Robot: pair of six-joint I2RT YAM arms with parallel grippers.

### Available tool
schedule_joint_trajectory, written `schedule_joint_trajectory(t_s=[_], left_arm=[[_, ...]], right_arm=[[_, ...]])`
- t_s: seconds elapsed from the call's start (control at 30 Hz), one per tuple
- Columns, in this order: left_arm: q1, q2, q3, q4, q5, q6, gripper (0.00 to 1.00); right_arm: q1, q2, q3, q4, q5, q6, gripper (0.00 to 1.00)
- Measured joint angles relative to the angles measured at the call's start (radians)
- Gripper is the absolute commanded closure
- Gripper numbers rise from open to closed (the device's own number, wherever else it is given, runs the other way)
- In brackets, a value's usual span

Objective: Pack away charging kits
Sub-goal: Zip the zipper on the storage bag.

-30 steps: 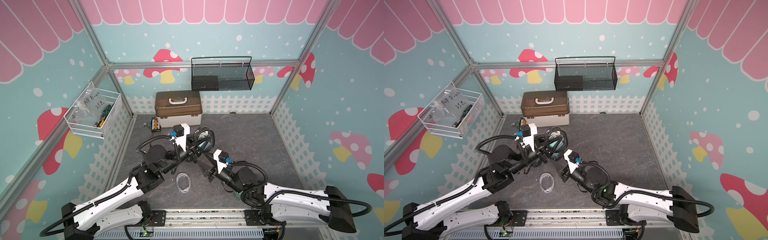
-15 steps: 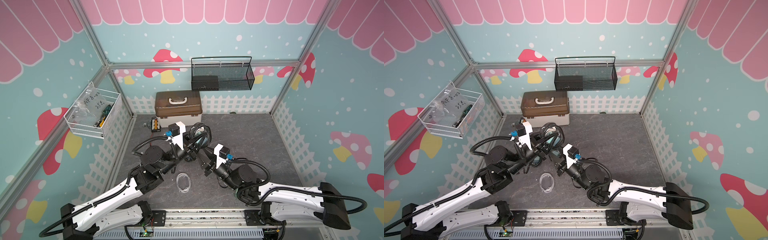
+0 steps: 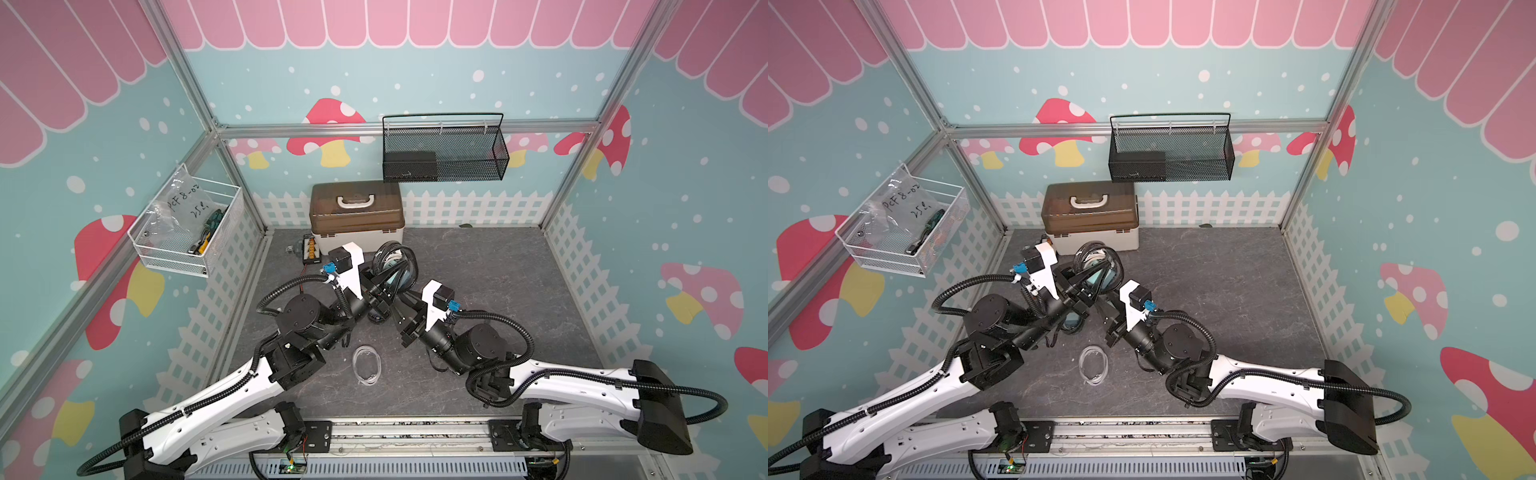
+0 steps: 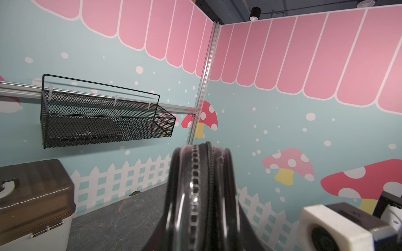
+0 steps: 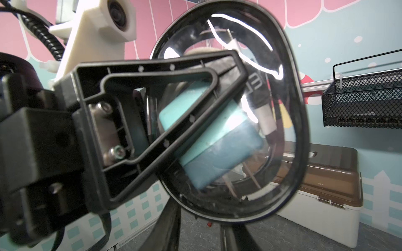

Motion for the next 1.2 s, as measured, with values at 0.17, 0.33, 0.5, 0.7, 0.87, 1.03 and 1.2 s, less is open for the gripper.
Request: schedule_joint_trajectory(t_s=[0.17,0.33,0.5,0.7,0.87,1.03,1.2], left_arm=[[0.000,-0.005,-0.011,0.026,-0.012,-0.001,1.00],[0.000,-0.006,-0.021,0.042,-0.030,-0.005,1.00],[0.000,-0.005,-0.032,0.058,-0.042,-0.008,1.00],[0.000,-0.005,-0.051,0.084,-0.057,-0.016,1.00],[-0.001,-0.008,-0.069,0.084,-0.066,-0.019,1.00],[-0.001,-0.024,-0.089,0.069,-0.067,-0.027,1.00],[-0.002,-0.053,-0.106,0.060,-0.066,-0.039,1.00]], right_arm=[[0.000,0.012,0.017,0.000,0.006,0.019,0.84],[0.000,0.023,0.024,0.001,0.008,0.036,0.90],[0.000,0.027,0.024,-0.001,0.009,0.047,0.98],[0.006,0.027,0.024,-0.005,0.026,0.049,1.00],[0.011,0.020,-0.006,-0.001,0.055,0.048,1.00],[-0.006,0.001,-0.055,0.008,0.095,0.051,1.00],[-0.050,-0.019,-0.076,0.007,0.101,0.063,1.00]])
